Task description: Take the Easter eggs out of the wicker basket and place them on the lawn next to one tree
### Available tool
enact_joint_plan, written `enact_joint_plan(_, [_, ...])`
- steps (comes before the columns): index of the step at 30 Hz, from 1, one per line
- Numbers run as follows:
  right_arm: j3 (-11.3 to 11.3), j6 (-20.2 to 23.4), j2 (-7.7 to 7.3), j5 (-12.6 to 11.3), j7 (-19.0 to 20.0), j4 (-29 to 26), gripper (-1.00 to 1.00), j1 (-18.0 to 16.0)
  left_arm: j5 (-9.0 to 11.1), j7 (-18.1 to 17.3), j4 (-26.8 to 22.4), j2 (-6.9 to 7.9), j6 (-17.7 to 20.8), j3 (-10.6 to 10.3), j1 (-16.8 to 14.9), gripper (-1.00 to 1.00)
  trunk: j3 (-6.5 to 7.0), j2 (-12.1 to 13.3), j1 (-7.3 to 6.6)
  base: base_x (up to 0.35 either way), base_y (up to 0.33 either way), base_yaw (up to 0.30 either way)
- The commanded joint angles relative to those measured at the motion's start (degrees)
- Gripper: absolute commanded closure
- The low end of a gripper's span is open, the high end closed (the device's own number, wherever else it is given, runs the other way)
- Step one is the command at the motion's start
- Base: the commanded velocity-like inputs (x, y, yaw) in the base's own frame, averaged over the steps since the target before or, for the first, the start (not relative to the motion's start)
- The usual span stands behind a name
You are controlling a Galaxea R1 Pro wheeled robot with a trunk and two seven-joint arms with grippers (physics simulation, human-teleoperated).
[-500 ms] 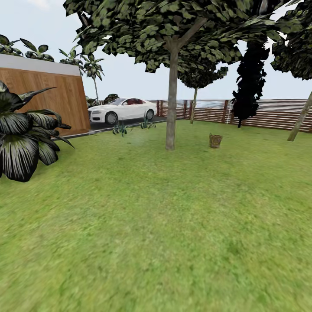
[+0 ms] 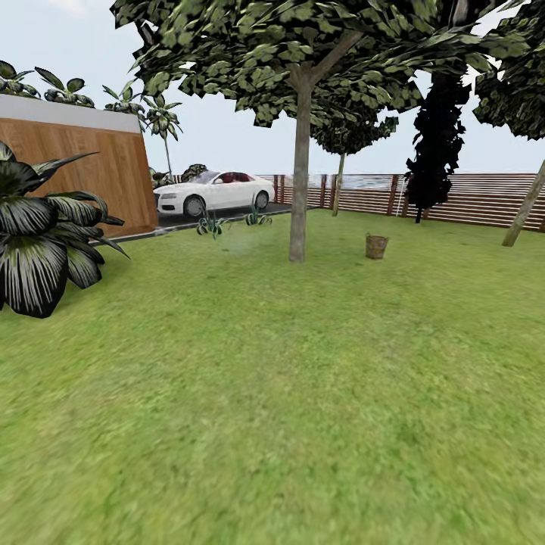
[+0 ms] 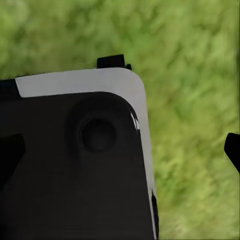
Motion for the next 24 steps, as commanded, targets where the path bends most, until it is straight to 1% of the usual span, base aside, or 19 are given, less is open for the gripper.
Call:
enact_joint_plan(1, [-0.8, 0.7, -0.34, -0.8, 0.6, -0.4, -1.00, -0.3, 0.7, 0.1, 0.2, -0.34, 0.7, 0.7, 0.0, -1.00, -0.06, 0.0, 0.00, 0.000, 0.000, 0.000])
enact_joint_plan(4, [0.2, 1.6, -1.30, -1.7, 1.5, -1.4, -1.00, -1.3, 1.7, 0.2, 1.2, -1.31, 1.6, 1.7, 0.1, -1.00, -0.06, 0.0, 0.00, 0.000, 0.000, 0.000])
enact_joint_plan(8, [1.5, 2.9, -2.55, -3.0, 2.8, -0.1, -1.00, -2.6, 3.0, 0.3, 2.5, -2.46, 2.9, 3.0, 0.1, -1.00, -0.06, 0.0, 0.00, 0.000, 0.000, 0.000])
enact_joint_plan(9, [5.8, 4.3, -2.53, -6.7, 5.4, 9.0, -1.00, -10.2, 7.4, 0.3, 4.2, -2.67, 10.1, 5.5, 0.1, -1.00, -0.06, 0.0, 0.00, 0.000, 0.000, 0.000])
enact_joint_plan(10, [5.9, 3.6, -2.49, -6.7, 5.3, 9.8, -1.00, -10.2, 7.5, 0.0, 4.0, -2.65, 6.8, 5.5, 0.1, -1.00, -0.06, 0.0, 0.00, 0.000, 0.000, 0.000])
enact_joint_plan(13, [5.8, 2.9, -2.55, -7.1, 5.2, 9.9, -1.00, -10.2, 7.5, -0.1, 3.9, -2.00, 5.5, 5.6, 0.1, -1.00, -0.06, 0.0, 0.00, 0.000, 0.000, 0.000])
enact_joint_plan(15, [5.8, 2.9, -2.82, -7.0, 5.2, 10.0, -1.00, -10.2, 7.5, 0.0, 4.1, -1.81, 5.3, 5.6, 0.1, -1.00, -0.06, 0.0, 0.00, 0.000, 0.000, 0.000])
enact_joint_plan(18, [5.9, 2.9, -2.65, -6.8, 5.1, 10.0, -1.00, -10.2, 7.5, -0.1, 3.9, -1.82, 5.3, 5.6, 0.1, -1.00, -0.06, 0.0, 0.00, 0.000, 0.000, 0.000])
enact_joint_plan(22, [5.9, 3.0, -2.63, -6.8, 5.0, 10.0, -1.00, -10.2, 7.5, -0.1, 3.7, -2.29, 5.1, 5.5, 0.1, -1.00, -0.06, 0.0, 0.00, 0.000, 0.000, 0.000])
enact_joint_plan(24, [5.9, 3.1, -2.58, -6.8, 5.0, 10.1, -1.00, -10.2, 7.6, -0.2, 3.8, -2.30, 5.0, 5.7, 0.1, -1.00, -0.06, 0.0, 0.00, 0.000, 0.000, 0.000])
